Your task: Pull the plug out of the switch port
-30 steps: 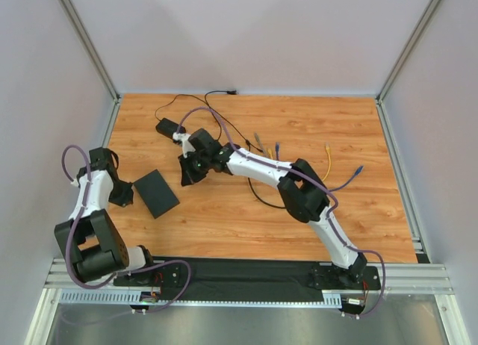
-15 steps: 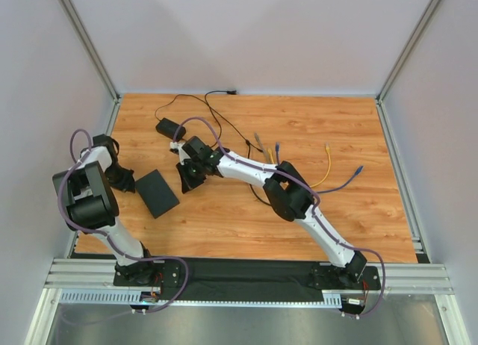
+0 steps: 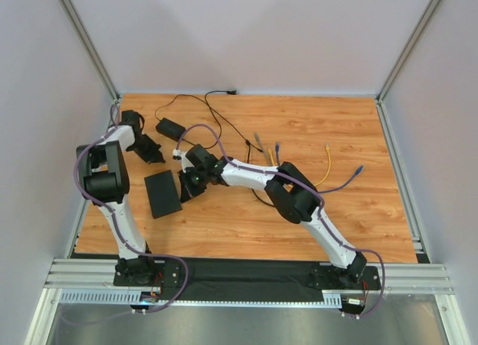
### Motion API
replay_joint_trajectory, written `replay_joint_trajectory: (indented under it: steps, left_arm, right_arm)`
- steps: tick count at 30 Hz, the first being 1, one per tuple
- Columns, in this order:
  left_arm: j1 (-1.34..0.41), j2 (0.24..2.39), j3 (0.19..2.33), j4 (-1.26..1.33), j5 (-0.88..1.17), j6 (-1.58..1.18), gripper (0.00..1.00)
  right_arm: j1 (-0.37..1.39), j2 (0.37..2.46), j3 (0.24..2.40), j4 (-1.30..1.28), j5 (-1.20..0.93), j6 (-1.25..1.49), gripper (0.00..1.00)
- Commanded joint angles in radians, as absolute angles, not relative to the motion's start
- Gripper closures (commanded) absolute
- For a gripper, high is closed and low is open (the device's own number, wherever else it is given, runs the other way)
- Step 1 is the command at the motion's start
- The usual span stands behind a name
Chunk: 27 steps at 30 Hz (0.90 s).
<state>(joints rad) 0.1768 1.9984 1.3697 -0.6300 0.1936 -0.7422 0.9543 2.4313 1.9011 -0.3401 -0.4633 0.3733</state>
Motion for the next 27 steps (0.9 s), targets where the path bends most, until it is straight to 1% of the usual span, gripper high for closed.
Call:
replay_joint_trajectory:
  steps: [1,4,5,6,7,8,10,11,12,15,17,20,27]
  left_arm:
    - [0.117,2.043,1.503,-0.626,0.344,-0.664,1.0]
    - [0.114,1.964,1.486,-0.6,0.298,-0.67,1.0]
    - [0.115,1.941,1.493,-0.67,0.252,-0.675,1.0]
    - [0.115,1.883,1.493,-0.693,0.16,-0.678,1.0]
    - [0.115,1.843,1.459,-0.701,0.116,-0.689,1.0]
    - [0.115,1.753,1.435,-0.715,0.004,-0.702,1.0]
    - [0.12,1.659,1.343,-0.712,-0.086,-0.735,0.99]
    - [0.123,1.579,1.318,-0.719,-0.113,-0.741,0.97]
    - [0.132,1.547,1.296,-0.733,-0.164,-0.749,0.95]
    - [0.173,1.471,1.229,-0.804,-0.187,-0.762,0.94]
    - [0.209,1.448,1.171,-0.828,-0.169,-0.753,0.95]
    - [0.244,1.446,1.091,-0.807,-0.149,-0.727,1.0]
    - [0.258,1.459,0.96,-0.716,-0.106,-0.745,1.0]
  right_arm:
    - [0.956,2.306,1.777,-0.085,-0.528,0.474,1.0]
    - [0.94,2.232,1.683,-0.015,-0.505,0.479,1.0]
    - [0.936,2.215,1.668,-0.015,-0.488,0.479,1.0]
    - [0.925,2.183,1.651,-0.011,-0.46,0.469,1.0]
    - [0.917,2.171,1.623,-0.011,-0.45,0.463,1.0]
    - [0.905,2.165,1.621,-0.02,-0.43,0.457,1.0]
    - [0.891,2.167,1.632,-0.064,-0.426,0.439,1.0]
    - [0.882,2.171,1.637,-0.081,-0.428,0.431,1.0]
    - [0.877,2.177,1.644,-0.098,-0.414,0.428,1.0]
    - [0.874,2.183,1.663,-0.143,-0.403,0.41,1.0]
    - [0.876,2.187,1.67,-0.144,-0.422,0.414,1.0]
    - [0.877,2.203,1.68,-0.14,-0.439,0.428,1.0]
    - [0.894,2.238,1.732,-0.179,-0.462,0.426,1.0]
